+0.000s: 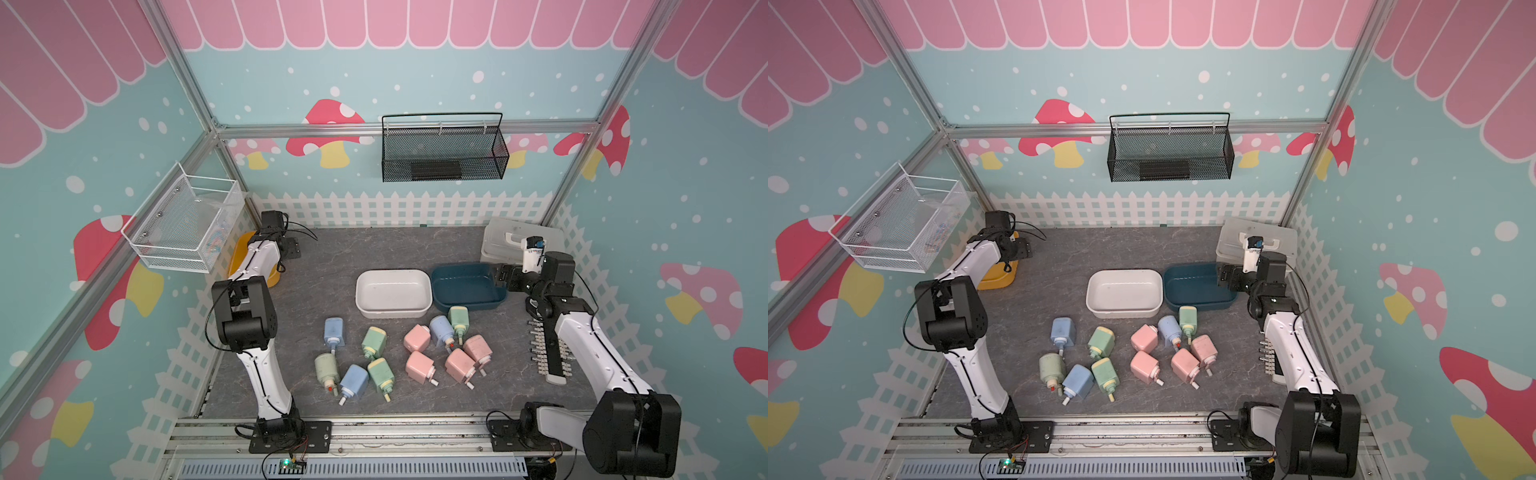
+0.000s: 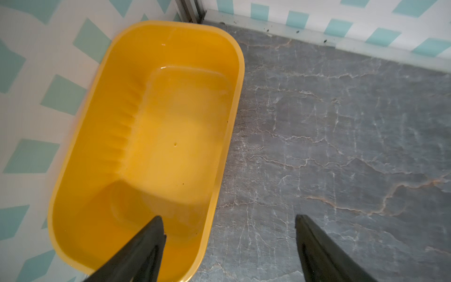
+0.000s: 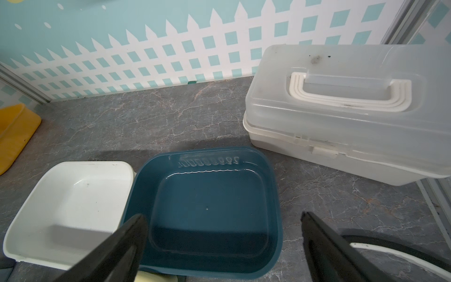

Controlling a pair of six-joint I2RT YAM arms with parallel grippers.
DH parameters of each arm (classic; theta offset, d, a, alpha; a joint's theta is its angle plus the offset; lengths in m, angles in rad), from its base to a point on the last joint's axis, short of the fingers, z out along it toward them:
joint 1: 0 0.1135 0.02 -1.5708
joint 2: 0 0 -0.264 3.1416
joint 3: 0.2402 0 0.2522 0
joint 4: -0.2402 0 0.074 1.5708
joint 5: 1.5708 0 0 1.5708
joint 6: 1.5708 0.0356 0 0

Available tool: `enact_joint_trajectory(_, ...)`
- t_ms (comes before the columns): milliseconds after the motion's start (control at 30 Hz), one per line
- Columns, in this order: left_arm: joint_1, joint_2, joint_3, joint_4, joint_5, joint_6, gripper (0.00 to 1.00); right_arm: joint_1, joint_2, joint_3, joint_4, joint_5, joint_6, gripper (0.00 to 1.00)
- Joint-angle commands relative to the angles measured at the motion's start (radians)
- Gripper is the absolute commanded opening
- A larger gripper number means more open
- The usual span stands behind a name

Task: Place the pencil sharpeners by color into the storage box
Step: Move the storage box to the center of the board.

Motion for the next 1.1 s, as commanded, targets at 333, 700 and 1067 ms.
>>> enact_joint_trajectory(333, 0.03, 0.227, 0.278, -0.148, -0.034, 0.069, 0.42, -0.001, 0.014, -0.015, 0.037, -0.008, -0.007, 0.95)
enact_joint_trajectory(700, 0.018, 0.205, 0.282, -0.174, 0.001, 0.093, 0.07, 0.0, -0.017, -0.037, 0.023, -0.001, -0.013, 0.95)
enact_joint_trajectory(1067, -0.065, 0.001, -0.013, -0.107, 0.178, 0.282, 0.0, -0.001, -0.004, -0.005, 0.015, -0.031, -0.018, 0.96)
